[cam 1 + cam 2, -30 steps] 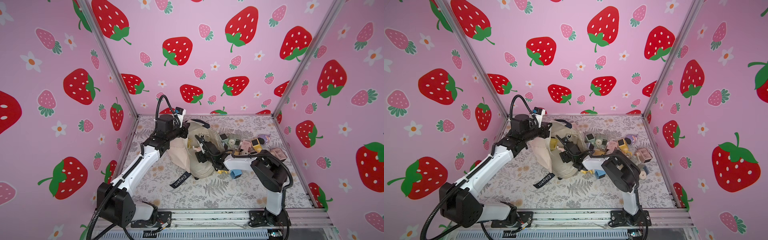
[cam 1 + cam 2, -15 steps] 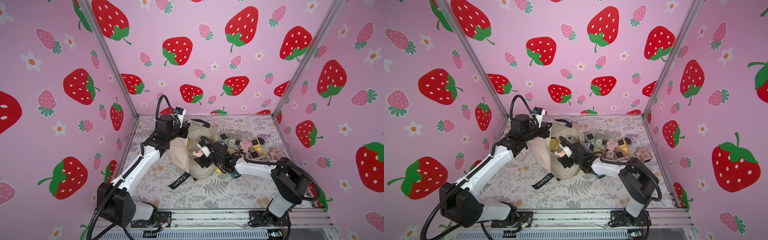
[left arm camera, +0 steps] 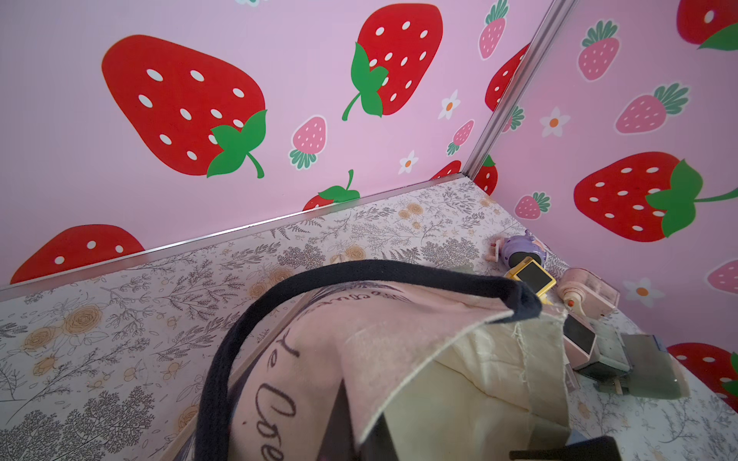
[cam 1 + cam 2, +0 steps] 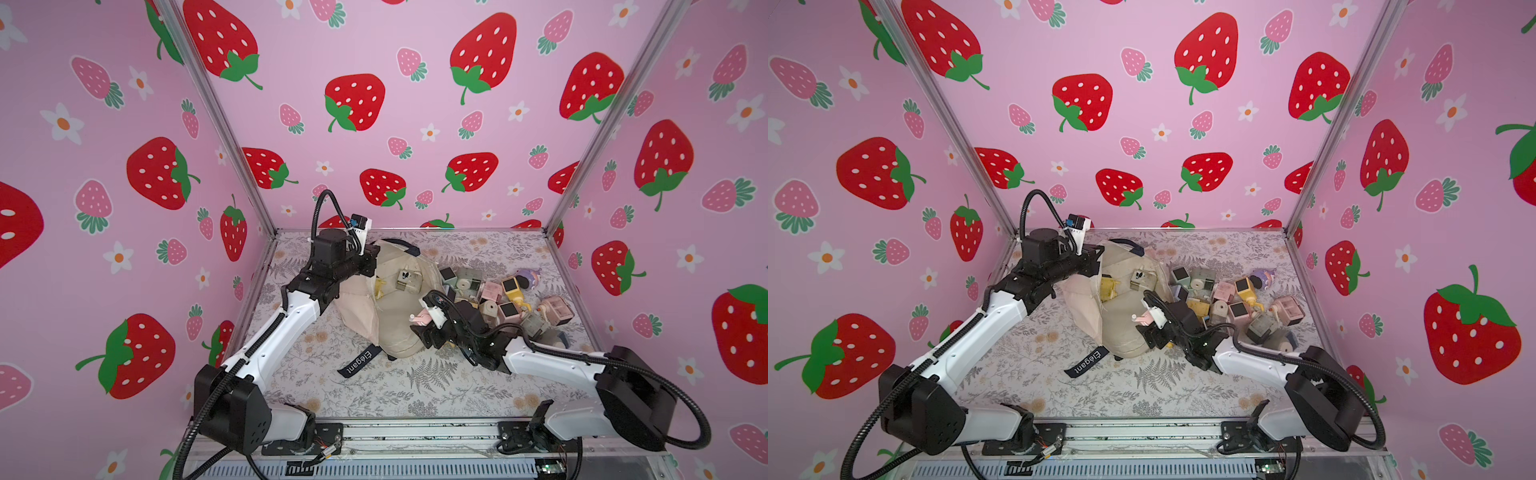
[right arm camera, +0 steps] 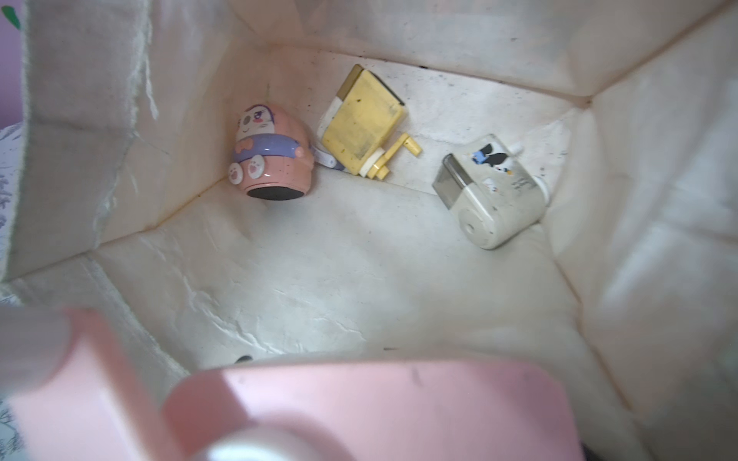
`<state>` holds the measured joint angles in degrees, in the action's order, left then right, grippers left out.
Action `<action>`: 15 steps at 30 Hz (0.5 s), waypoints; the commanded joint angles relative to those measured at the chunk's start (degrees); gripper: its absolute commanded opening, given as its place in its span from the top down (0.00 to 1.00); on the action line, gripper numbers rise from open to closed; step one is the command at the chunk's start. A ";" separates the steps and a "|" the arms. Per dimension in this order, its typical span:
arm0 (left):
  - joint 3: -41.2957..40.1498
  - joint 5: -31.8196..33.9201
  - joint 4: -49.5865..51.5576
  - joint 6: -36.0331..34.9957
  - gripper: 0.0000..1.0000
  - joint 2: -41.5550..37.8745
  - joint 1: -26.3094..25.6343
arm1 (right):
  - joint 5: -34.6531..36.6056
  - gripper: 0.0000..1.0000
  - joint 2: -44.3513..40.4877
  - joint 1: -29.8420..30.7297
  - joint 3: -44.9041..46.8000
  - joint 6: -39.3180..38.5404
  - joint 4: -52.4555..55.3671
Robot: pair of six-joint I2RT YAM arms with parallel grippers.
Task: Take out the pencil sharpeners from the tote bags
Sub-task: Pick up the pencil sharpener from the canvas bag, then adjust the pencil sharpener at the center of the board.
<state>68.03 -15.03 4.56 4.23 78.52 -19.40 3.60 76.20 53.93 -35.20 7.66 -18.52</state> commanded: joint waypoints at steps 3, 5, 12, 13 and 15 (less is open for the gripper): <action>3.08 -0.26 -1.83 -1.22 0.98 -0.12 -0.38 | 13.14 0.50 -8.40 -0.23 5.69 3.33 -2.18; 3.16 -0.37 -1.76 -1.24 0.98 -0.13 -0.37 | 19.45 0.50 -10.25 -0.22 7.12 4.15 -0.38; 3.08 -0.35 -1.92 -1.24 0.98 -0.21 -0.46 | 38.70 0.49 -12.09 -0.82 12.86 9.06 4.65; 3.07 -0.35 -1.90 -1.16 0.98 -0.18 -0.38 | 39.68 0.49 -12.50 -1.01 13.49 9.50 4.93; 3.25 -0.36 -1.86 -1.15 0.98 0.19 -0.45 | 41.63 0.49 -13.32 -1.67 14.81 10.28 5.06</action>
<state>68.07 -15.03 4.56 4.25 78.52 -19.42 36.60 65.04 52.95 -21.34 14.63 -13.93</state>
